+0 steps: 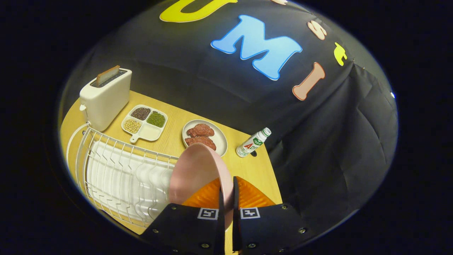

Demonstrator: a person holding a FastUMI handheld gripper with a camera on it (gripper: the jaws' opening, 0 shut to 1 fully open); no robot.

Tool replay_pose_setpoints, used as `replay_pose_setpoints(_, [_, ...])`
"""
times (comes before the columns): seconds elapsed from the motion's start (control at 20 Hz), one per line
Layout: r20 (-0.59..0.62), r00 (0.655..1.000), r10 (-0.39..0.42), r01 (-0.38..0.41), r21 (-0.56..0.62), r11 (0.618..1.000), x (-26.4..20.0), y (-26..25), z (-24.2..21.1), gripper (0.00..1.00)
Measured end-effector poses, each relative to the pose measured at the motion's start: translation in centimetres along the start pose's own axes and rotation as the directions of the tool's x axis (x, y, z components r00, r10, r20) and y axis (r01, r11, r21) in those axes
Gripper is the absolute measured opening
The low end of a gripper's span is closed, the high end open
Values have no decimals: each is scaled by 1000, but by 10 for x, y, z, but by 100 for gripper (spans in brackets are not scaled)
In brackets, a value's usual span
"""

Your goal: Take the plate from the dish rack, then take the spoon from the basket and place it into the plate.

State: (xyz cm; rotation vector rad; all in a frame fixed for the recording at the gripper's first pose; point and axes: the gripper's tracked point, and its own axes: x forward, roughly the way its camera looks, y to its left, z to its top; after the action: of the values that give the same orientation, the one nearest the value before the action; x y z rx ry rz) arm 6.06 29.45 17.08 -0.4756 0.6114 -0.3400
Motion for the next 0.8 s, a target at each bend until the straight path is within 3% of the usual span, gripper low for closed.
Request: replay_pose_setpoints(0.8, [35, 985, 170, -174, 208, 963, -52, -84, -17, 8])
